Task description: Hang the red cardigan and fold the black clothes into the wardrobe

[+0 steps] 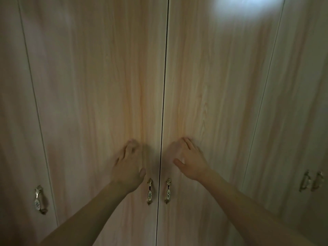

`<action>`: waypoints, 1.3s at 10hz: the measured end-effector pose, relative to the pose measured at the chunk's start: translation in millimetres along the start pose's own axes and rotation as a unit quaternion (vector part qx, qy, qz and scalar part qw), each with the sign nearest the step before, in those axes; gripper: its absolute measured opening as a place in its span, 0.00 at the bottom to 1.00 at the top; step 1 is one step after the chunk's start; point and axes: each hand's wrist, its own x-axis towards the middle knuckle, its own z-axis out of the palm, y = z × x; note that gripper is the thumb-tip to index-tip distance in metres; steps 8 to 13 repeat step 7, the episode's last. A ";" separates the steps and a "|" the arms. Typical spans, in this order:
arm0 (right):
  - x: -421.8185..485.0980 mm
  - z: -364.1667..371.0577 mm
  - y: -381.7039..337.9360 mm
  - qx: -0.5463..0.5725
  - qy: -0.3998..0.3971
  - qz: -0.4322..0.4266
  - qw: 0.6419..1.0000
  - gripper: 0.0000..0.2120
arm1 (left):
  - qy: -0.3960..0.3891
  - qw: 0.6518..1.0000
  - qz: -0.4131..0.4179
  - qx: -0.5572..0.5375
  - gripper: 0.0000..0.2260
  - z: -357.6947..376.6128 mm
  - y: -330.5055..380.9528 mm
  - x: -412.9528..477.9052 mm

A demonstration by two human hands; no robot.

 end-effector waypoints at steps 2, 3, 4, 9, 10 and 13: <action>-10.7 15.0 -7.3 -0.019 -0.025 0.018 0.999 0.36 | -0.018 0.999 -0.015 -0.048 0.32 -2.4 -20.7 -10.3; -20.0 20.8 -9.6 -0.021 -0.035 0.039 0.998 0.36 | -0.034 0.998 -0.023 -0.055 0.33 -1.9 -27.4 -14.8; -31.6 19.4 -7.6 -0.025 -0.046 0.046 0.998 0.35 | -0.049 0.995 -0.040 -0.076 0.35 1.9 -31.5 -20.5; -63.2 -8.6 9.4 -0.013 -0.035 0.048 0.998 0.37 | -0.094 0.992 -0.075 -0.023 0.33 -21.0 -33.7 -50.5; -63.2 -8.6 9.4 -0.013 -0.035 0.048 0.998 0.37 | -0.094 0.992 -0.075 -0.023 0.33 -21.0 -33.7 -50.5; -63.2 -8.6 9.4 -0.013 -0.035 0.048 0.998 0.37 | -0.094 0.992 -0.075 -0.023 0.33 -21.0 -33.7 -50.5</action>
